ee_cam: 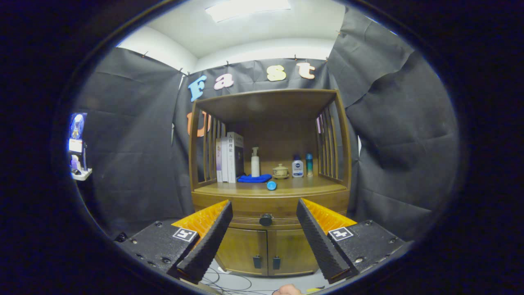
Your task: Pull open the drawer, take out the items inside it, and place them on the countertop above the cabinet.
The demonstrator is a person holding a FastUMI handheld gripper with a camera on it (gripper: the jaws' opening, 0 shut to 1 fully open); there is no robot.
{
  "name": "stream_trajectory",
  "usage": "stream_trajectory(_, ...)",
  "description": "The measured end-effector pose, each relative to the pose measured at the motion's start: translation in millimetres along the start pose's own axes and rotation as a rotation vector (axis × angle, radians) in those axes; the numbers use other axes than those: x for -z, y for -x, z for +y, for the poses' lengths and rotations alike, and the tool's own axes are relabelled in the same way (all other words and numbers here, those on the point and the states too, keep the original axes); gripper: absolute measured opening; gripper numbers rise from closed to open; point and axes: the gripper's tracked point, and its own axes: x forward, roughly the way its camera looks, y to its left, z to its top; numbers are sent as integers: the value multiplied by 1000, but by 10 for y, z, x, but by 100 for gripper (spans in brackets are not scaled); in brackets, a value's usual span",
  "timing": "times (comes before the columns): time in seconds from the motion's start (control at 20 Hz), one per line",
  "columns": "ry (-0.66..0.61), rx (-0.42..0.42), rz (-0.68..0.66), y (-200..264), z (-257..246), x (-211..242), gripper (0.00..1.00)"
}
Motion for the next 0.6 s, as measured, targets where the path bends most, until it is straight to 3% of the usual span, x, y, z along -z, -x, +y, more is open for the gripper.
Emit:
stream_trajectory(0.4,-64,-42,-14,561,213,-147,100)
stream_trajectory(0.6,-64,-4,3,649,182,-74,100)
